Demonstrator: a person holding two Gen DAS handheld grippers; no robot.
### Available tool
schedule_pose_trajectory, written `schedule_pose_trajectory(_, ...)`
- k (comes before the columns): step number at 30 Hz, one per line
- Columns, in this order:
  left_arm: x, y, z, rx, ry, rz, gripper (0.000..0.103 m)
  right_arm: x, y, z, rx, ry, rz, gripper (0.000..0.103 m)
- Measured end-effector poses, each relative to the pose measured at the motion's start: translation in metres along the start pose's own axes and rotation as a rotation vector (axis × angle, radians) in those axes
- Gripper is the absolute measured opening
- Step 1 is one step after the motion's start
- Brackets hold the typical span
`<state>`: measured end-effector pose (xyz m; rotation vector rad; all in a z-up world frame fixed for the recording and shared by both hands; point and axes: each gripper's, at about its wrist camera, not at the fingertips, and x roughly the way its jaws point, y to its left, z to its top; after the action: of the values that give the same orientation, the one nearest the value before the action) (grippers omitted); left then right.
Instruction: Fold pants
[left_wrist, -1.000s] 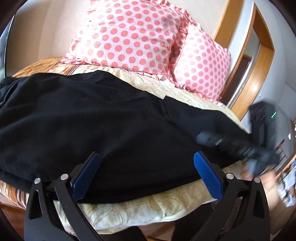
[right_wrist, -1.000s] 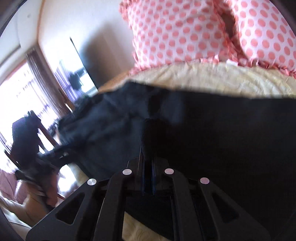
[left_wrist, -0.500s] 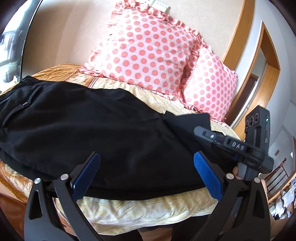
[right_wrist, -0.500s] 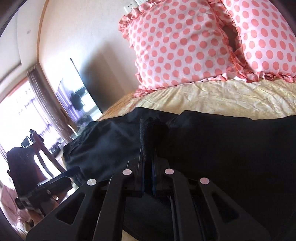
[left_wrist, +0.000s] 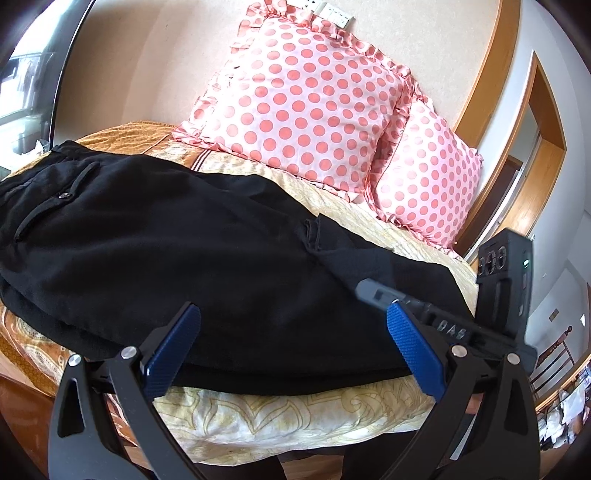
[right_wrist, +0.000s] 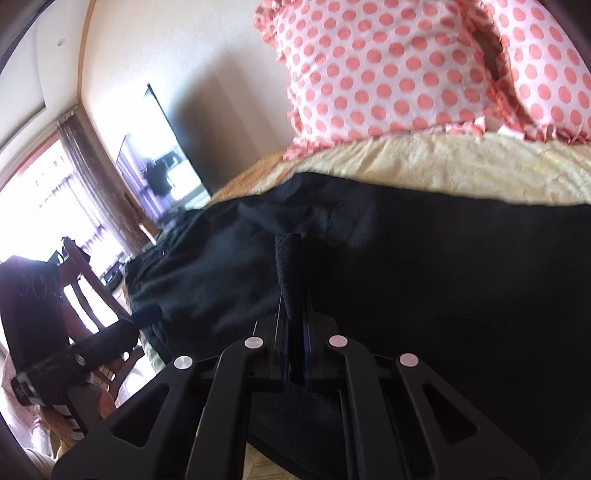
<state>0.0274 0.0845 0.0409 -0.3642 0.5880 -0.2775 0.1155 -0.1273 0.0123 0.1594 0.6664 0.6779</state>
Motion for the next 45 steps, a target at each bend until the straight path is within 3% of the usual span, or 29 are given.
schedule_pose_trajectory(4, -0.005, 0.001, 0.000, -0.001, -0.012, 0.008, 0.101, 0.001, 0.001, -0.010, -0.026, 0.010, -0.009, 0.007)
schedule_pose_trajectory(6, -0.008, 0.004, 0.001, -0.006, -0.024, 0.013, 0.101, 0.000, 0.010, -0.011, -0.098, 0.031, -0.034, 0.012)
schedule_pose_trajectory(8, -0.014, 0.008, 0.003, -0.019, -0.042, 0.016, 0.101, -0.003, 0.019, -0.011, -0.140, 0.055, -0.003, 0.049)
schedule_pose_trajectory(10, -0.019, 0.013, 0.005, -0.031, -0.061, 0.027, 0.101, -0.013, 0.027, -0.009, -0.149, 0.051, 0.056, 0.061)
schedule_pose_trajectory(12, -0.027, 0.020, 0.007, -0.049, -0.090, 0.043, 0.101, -0.024, 0.031, -0.003, -0.159, -0.012, 0.044, 0.061)
schedule_pose_trajectory(15, -0.038, 0.034, 0.011, -0.089, -0.128, 0.084, 0.101, -0.025, 0.040, 0.011, -0.238, -0.075, -0.104, 0.060)
schedule_pose_trajectory(18, -0.048, 0.046, 0.016, -0.122, -0.152, 0.138, 0.101, 0.002, 0.047, 0.017, -0.330, -0.002, -0.252, 0.059)
schedule_pose_trajectory(20, -0.057, 0.057, 0.019, -0.148, -0.167, 0.166, 0.101, 0.023, 0.051, 0.012, -0.376, 0.087, -0.279, 0.059)
schedule_pose_trajectory(27, -0.097, 0.127, 0.037, -0.343, -0.185, 0.292, 0.101, 0.021, 0.059, -0.010, -0.453, 0.102, -0.262, 0.058)
schedule_pose_trajectory(32, -0.111, 0.190, 0.045, -0.582, -0.173, 0.201, 0.101, 0.016, 0.047, -0.008, -0.360, 0.121, -0.198, 0.066)
schedule_pose_trajectory(36, -0.107, 0.217, 0.047, -0.701, -0.134, 0.174, 0.100, 0.011, 0.047, -0.012, -0.354, 0.109, -0.186, 0.066)
schedule_pose_trajectory(45, -0.093, 0.233, 0.050, -0.775, -0.092, 0.142, 0.100, 0.009, 0.044, -0.011, -0.326, 0.100, -0.166, 0.068)
